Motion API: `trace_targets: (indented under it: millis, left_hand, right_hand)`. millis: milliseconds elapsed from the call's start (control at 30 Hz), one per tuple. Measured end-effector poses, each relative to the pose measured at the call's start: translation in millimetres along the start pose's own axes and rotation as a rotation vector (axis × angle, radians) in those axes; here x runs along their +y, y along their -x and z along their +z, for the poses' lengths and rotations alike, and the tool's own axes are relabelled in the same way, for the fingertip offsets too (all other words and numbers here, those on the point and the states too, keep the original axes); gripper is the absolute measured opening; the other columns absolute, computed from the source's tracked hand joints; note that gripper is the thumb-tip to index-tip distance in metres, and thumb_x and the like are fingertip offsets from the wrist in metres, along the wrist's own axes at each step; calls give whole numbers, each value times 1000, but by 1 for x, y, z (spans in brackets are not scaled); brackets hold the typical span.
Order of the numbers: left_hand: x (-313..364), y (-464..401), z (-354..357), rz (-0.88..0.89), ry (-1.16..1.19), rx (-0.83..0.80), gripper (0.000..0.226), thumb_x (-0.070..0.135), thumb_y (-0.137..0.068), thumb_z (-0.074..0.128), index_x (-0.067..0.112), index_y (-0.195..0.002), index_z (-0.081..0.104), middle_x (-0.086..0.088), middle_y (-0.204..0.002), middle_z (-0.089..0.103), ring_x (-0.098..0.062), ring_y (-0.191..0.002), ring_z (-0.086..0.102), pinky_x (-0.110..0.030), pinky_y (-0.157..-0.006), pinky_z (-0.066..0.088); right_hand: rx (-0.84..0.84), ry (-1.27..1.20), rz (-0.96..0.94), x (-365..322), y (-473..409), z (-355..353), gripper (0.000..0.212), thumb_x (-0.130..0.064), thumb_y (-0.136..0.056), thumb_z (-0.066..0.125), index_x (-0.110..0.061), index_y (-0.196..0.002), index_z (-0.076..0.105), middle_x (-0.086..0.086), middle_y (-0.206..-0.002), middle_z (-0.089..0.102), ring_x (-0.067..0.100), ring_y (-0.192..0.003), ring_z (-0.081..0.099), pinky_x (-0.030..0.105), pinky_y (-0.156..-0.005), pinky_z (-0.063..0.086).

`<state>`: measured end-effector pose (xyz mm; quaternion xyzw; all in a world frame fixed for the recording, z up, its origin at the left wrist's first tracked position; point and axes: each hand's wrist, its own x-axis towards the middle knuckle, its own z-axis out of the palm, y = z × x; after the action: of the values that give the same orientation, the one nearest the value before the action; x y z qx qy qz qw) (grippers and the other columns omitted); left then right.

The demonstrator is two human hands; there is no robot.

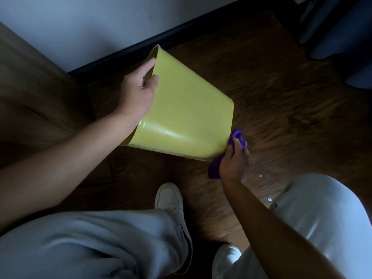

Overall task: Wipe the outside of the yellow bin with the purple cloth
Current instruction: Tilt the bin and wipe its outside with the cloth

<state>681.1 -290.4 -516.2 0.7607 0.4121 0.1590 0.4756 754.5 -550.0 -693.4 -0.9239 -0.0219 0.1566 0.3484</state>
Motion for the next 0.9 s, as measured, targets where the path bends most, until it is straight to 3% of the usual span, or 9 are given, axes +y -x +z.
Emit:
trace_targets:
  millis: [100, 200, 267, 367, 533, 667, 733, 800, 900]
  left_hand:
    - [6, 5, -4, -32, -7, -90, 56, 23, -101, 61, 27, -154, 42, 1, -148, 58, -12, -137, 54, -41, -118, 42]
    - [1, 18, -6, -48, 42, -167, 60, 16, -101, 59, 31, -156, 39, 8, -134, 66, -9, -130, 60, -38, -116, 43]
    - [-4, 23, -6, -22, 27, -195, 60, 13, -104, 54, 30, -158, 35, 17, -120, 71, -4, -116, 66, -29, -105, 49]
    - [-5, 22, -3, 57, -100, -219, 60, 19, -104, 51, 31, -159, 31, 4, -128, 69, -20, -97, 64, -34, -86, 49]
    - [-2, 19, 1, 7, -96, -175, 69, 31, -90, 54, 28, -156, 38, -16, -137, 65, -20, -127, 63, -39, -113, 47]
    - [-2, 18, 1, 18, -115, -141, 61, 20, -100, 55, 25, -158, 37, -4, -132, 64, -7, -97, 63, -20, -90, 49]
    - [-3, 17, -1, 7, -101, -138, 57, 15, -105, 53, 26, -158, 36, 2, -133, 63, 2, -99, 64, -18, -92, 50]
    - [-7, 19, -2, 10, -72, -125, 56, 15, -106, 52, 27, -158, 35, 5, -128, 67, -4, -100, 65, -21, -92, 50]
    - [-18, 20, -1, 13, -44, -86, 55, 17, -106, 51, 29, -158, 36, 21, -101, 68, -14, -96, 53, -23, -79, 42]
  right_hand:
    - [55, -35, 95, 5, -3, -7, 37, -33, -106, 46, -25, -140, 59, 20, -151, 45, 38, -135, 49, 48, -108, 44]
    - [95, -163, -102, -28, -2, -18, 39, -45, -101, 45, -35, -137, 57, 12, -149, 47, 31, -131, 52, 49, -107, 47]
    - [75, -268, -238, -64, 1, -31, 39, -44, -100, 50, -36, -137, 58, 6, -145, 49, 24, -129, 53, 44, -106, 48]
    - [20, -355, -481, -115, 21, -55, 42, -36, -99, 61, -26, -140, 60, 4, -135, 58, 15, -121, 58, 26, -103, 47]
    - [-142, -190, -742, -142, 78, -43, 52, -43, -93, 65, -29, -142, 58, 9, -136, 54, 26, -118, 61, 36, -89, 56]
    - [-107, -69, -698, -116, 83, -26, 47, -45, -89, 65, -32, -134, 61, 9, -137, 51, 28, -115, 57, 37, -78, 58]
    - [-87, -7, -622, -98, 74, -23, 47, -44, -88, 67, -33, -134, 60, 9, -137, 51, 27, -114, 55, 38, -77, 58]
    - [-67, 41, -542, -80, 64, -22, 50, -42, -87, 66, -32, -135, 58, 10, -138, 51, 31, -115, 56, 41, -77, 58]
    - [-70, 57, -418, -60, 51, -23, 54, -39, -84, 61, -30, -137, 54, 12, -143, 48, 35, -121, 53, 45, -84, 57]
